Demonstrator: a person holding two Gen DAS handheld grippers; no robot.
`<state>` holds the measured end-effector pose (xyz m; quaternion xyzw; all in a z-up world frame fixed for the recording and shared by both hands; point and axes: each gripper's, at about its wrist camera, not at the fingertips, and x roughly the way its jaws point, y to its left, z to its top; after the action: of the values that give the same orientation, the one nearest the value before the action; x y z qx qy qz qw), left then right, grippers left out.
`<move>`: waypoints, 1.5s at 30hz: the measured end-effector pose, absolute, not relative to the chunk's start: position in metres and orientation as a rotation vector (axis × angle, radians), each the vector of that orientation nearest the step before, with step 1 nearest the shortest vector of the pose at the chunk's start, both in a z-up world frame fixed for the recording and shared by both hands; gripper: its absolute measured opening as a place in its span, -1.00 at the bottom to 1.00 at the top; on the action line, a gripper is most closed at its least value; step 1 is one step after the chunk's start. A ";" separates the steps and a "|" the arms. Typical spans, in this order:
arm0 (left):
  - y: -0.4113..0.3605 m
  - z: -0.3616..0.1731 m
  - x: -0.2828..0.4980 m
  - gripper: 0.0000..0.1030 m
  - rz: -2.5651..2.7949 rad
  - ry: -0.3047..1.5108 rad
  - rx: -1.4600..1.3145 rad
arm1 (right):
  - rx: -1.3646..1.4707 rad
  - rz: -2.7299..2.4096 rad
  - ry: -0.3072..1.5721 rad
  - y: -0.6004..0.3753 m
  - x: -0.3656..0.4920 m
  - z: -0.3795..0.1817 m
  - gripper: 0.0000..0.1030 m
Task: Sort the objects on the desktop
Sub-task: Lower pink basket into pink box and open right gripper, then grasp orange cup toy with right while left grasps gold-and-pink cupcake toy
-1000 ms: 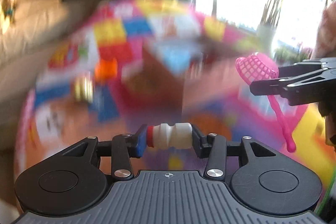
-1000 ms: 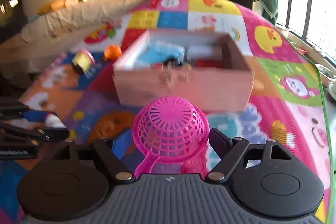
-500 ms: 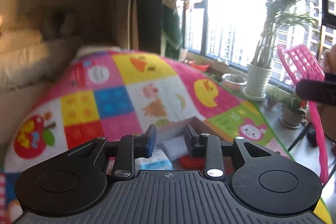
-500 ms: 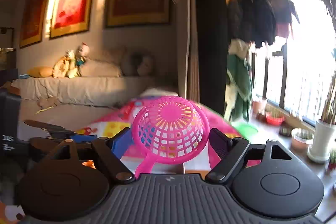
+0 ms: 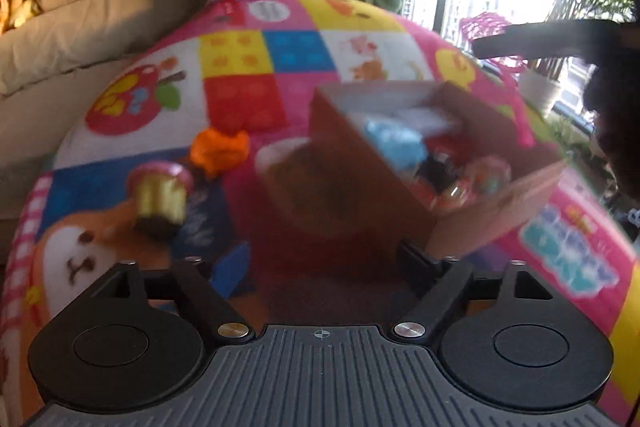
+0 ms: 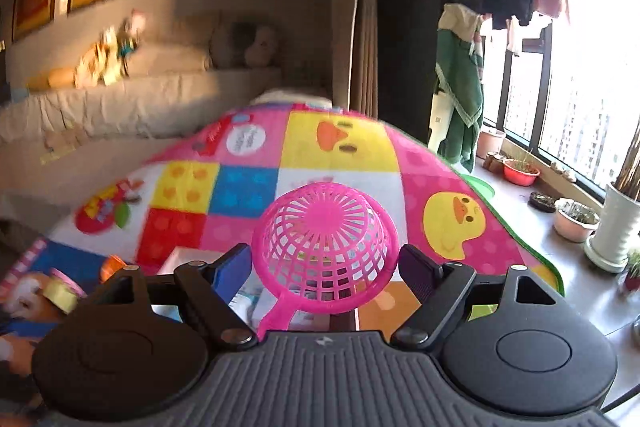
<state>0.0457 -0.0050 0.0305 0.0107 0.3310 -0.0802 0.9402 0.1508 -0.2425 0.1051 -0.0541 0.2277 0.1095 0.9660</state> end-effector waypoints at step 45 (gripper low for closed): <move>0.077 0.004 0.032 0.91 0.054 0.617 -0.202 | -0.091 0.759 0.729 -0.134 0.077 0.112 -0.03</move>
<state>0.0320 0.0768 0.0039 -0.0995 0.3030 0.0267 0.9474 0.0774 -0.1341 0.1119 -0.0435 0.3478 0.3622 0.8637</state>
